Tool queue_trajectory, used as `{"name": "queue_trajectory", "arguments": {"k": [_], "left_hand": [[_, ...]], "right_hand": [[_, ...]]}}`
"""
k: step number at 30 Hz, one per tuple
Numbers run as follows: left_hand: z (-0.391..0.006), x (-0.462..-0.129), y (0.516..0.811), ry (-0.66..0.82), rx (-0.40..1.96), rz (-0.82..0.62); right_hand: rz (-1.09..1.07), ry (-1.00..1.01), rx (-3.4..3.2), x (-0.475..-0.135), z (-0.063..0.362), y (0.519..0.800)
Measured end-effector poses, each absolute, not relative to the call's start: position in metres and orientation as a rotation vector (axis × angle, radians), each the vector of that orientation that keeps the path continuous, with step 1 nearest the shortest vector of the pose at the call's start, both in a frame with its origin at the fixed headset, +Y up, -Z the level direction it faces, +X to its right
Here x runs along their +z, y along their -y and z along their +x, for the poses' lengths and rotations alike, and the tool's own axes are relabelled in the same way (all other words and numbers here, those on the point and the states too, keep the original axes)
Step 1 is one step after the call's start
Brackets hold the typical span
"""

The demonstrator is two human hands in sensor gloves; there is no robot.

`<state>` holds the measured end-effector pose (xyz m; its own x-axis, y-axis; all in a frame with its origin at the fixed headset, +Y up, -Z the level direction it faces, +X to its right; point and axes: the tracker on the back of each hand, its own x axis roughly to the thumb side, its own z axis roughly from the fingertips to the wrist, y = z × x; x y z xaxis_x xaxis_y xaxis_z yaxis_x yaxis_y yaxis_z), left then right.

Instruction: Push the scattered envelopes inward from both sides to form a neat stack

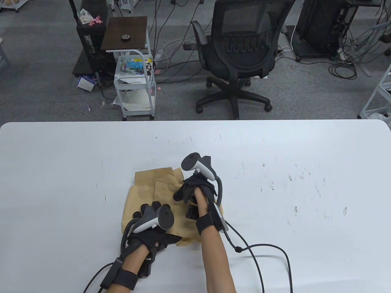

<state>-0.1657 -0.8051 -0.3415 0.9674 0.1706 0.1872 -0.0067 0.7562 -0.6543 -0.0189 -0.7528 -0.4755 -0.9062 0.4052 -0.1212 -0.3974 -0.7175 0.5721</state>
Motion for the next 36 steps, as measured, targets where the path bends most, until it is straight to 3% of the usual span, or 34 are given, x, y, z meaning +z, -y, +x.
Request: {"name": "queue_trajectory", "arguments": {"k": [2, 6, 12, 14, 17, 19, 22, 23, 28, 32, 34, 36], "left_hand": [[-0.167, -0.340, 0.800, 0.247, 0.098, -0.670], [-0.185, -0.339, 0.768, 0.293, 0.121, -0.467], [-0.237, -0.337, 0.726, 0.099, 0.429, 0.094], [-0.246, -0.337, 0.728, 0.068, 0.597, 0.105], [-0.245, -0.342, 0.748, 0.140, 0.804, -0.087], [-0.238, -0.345, 0.762, 0.201, 0.884, -0.176], [-0.222, -0.346, 0.774, 0.269, 0.864, -0.378], [-0.218, -0.346, 0.774, 0.289, 0.838, -0.391], [-0.205, -0.344, 0.768, 0.362, 0.821, -0.324], [-0.211, -0.342, 0.752, 0.419, 1.041, -0.185], [-0.217, -0.341, 0.745, 0.448, 1.140, -0.117], [-0.221, -0.343, 0.748, 0.424, 1.171, -0.136]], "right_hand": [[0.067, -0.794, 2.604, -0.475, -0.019, 0.747], [0.250, -0.519, 2.617, -0.475, -0.005, 0.708], [0.642, 0.062, 2.647, -0.436, 0.030, 0.616], [0.766, 0.296, 2.740, -0.415, 0.039, 0.596], [0.797, 0.553, 2.788, -0.389, 0.057, 0.599], [0.821, 0.453, 2.775, -0.388, 0.064, 0.612], [0.858, 0.072, 2.736, -0.396, 0.078, 0.647], [0.869, 0.028, 2.724, -0.399, 0.081, 0.652], [0.868, 0.020, 2.784, -0.403, 0.090, 0.654], [0.930, 0.090, 2.711, -0.393, 0.092, 0.620], [0.925, -0.012, 2.709, -0.389, 0.093, 0.610], [0.920, -0.224, 2.787, -0.388, 0.092, 0.611]]}}
